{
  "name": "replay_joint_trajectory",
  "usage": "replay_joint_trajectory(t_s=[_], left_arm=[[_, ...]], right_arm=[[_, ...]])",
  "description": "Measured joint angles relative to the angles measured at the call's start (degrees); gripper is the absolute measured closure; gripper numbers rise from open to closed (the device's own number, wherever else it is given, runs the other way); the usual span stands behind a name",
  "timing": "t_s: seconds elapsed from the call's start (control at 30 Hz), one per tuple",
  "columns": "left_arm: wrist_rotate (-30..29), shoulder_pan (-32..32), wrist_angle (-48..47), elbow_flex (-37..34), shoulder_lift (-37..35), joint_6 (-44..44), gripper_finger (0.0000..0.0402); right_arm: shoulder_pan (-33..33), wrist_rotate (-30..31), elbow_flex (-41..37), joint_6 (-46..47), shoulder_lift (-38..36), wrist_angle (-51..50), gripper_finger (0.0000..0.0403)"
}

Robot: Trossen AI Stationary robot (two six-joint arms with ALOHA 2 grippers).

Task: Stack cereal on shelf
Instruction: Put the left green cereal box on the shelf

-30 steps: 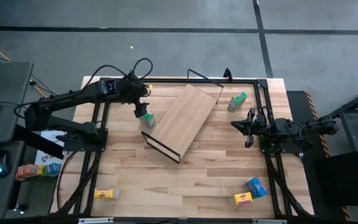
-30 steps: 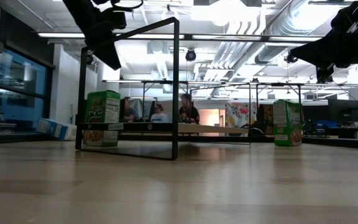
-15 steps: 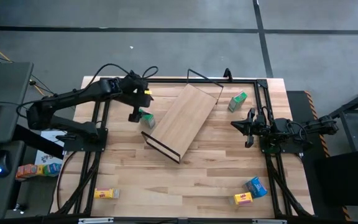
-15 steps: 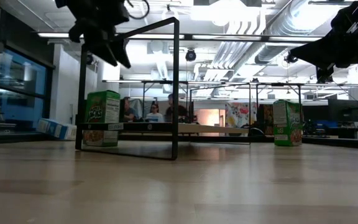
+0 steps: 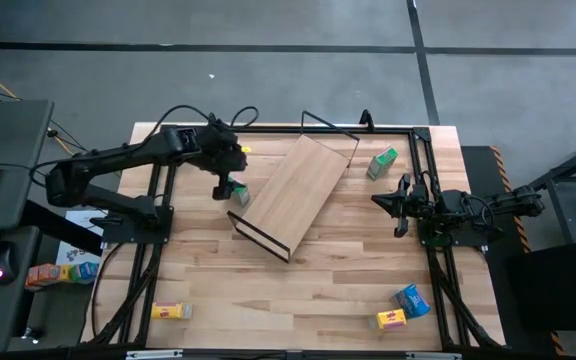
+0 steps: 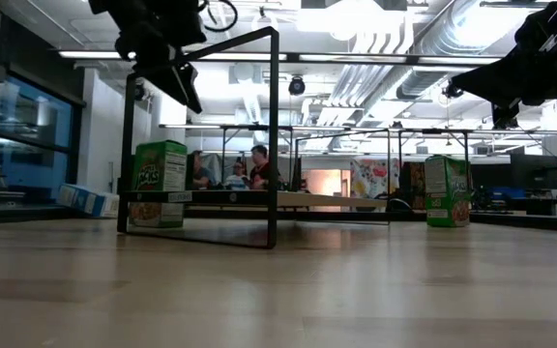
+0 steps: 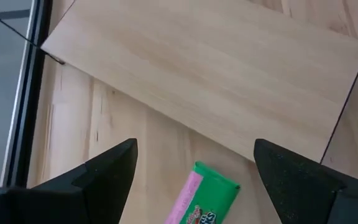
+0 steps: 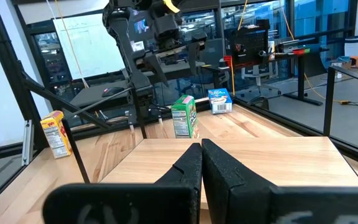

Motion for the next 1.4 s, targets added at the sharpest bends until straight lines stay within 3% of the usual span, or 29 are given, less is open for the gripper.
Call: replay_joint_trajectory(t_s=[0.47,0.83,1.4], left_arm=[[0.0,-0.1,-0.6,0.0,-0.9,-2.3,0.0087],[0.7,0.0,-3.0,-3.6,-0.9,6.9,0.0087],[0.3,0.0,-2.9,-4.4,2.3,10.3,0.0087]], right_arm=[[0.0,0.0,0.0,0.0,0.0,0.0,0.0403],[0.0,0.0,0.0,0.0,0.0,0.0,0.0403],[0.0,0.0,0.0,0.0,0.0,0.0,0.0403]])
